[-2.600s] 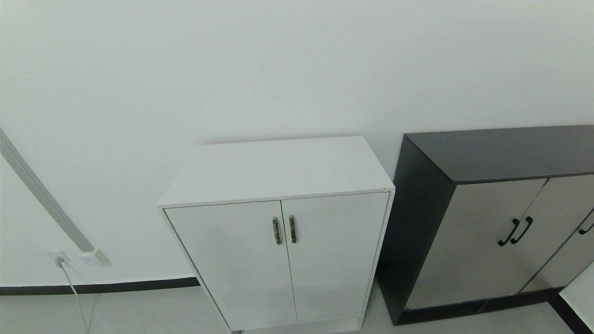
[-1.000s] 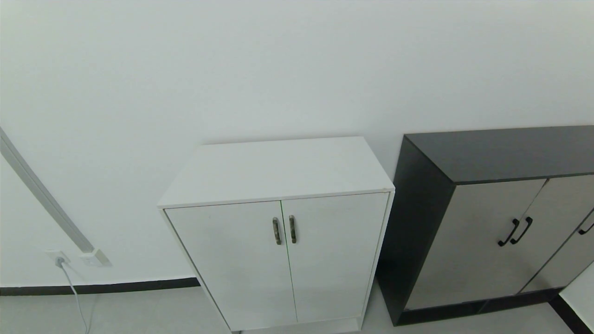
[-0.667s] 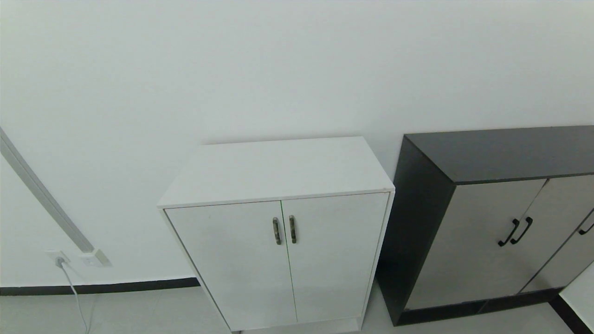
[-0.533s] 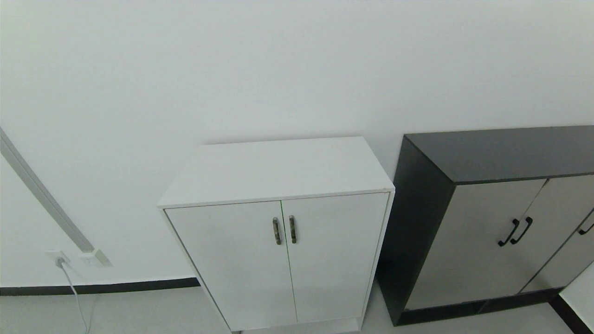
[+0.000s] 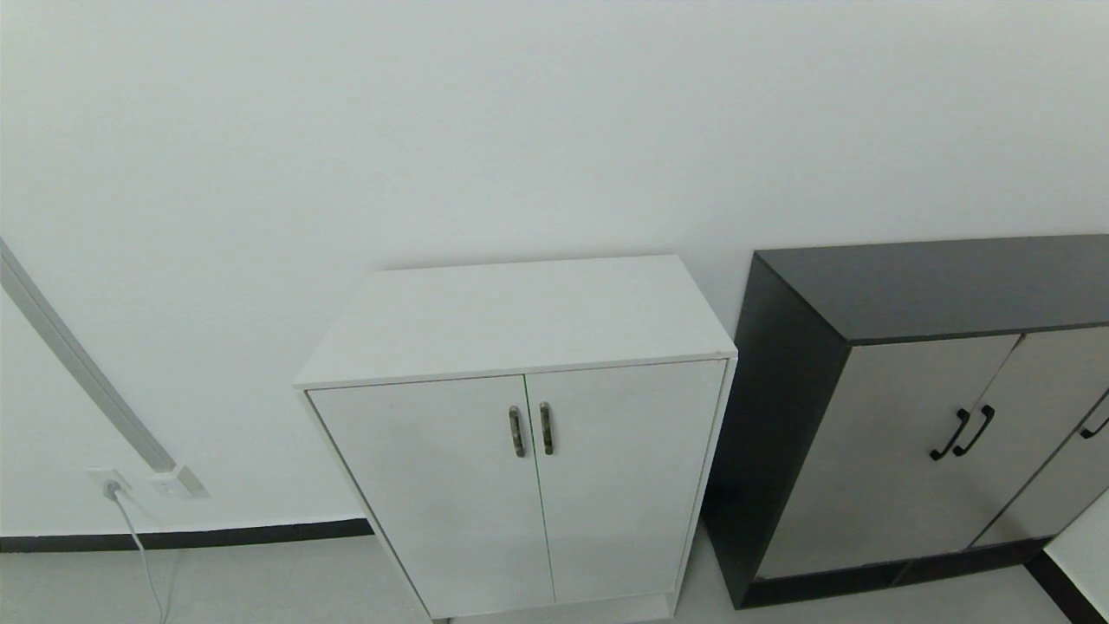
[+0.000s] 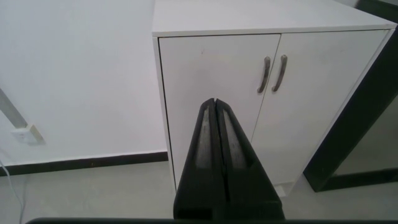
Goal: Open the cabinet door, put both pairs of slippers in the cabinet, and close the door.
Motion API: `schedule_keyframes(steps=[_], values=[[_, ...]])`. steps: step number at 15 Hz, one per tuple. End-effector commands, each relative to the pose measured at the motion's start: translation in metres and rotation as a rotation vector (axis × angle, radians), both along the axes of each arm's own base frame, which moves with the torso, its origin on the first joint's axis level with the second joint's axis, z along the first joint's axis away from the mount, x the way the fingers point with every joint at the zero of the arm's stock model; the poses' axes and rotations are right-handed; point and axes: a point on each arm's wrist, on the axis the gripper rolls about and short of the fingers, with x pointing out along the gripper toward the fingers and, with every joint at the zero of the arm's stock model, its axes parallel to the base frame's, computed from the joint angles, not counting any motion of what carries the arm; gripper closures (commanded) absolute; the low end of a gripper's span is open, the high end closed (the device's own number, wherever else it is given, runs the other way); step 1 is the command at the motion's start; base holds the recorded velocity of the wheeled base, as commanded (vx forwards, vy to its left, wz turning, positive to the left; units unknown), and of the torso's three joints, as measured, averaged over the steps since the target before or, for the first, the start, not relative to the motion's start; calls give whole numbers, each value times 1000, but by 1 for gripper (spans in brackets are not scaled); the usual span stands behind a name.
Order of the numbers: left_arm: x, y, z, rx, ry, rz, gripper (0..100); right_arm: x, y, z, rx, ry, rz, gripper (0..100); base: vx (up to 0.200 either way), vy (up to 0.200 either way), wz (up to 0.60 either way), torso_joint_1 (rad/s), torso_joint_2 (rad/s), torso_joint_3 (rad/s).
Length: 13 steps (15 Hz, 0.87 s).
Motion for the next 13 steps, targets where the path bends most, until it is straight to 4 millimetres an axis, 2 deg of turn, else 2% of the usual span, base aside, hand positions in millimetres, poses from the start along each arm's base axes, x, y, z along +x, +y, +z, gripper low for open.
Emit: schedule_keyframes(steps=[1,6,13], values=[[0,0,0,-2,1,1,100,1,0,-3,1,11,-3,100,0,0,0,0,0,0],[0,0,0,-2,1,2,100,1,-1,-2,75,8,-38,100,0,0,0,0,0,0],[0,0,0,3,0,-1,100,1,-1,-2,70,7,-43,100,0,0,0,0,0,0]])
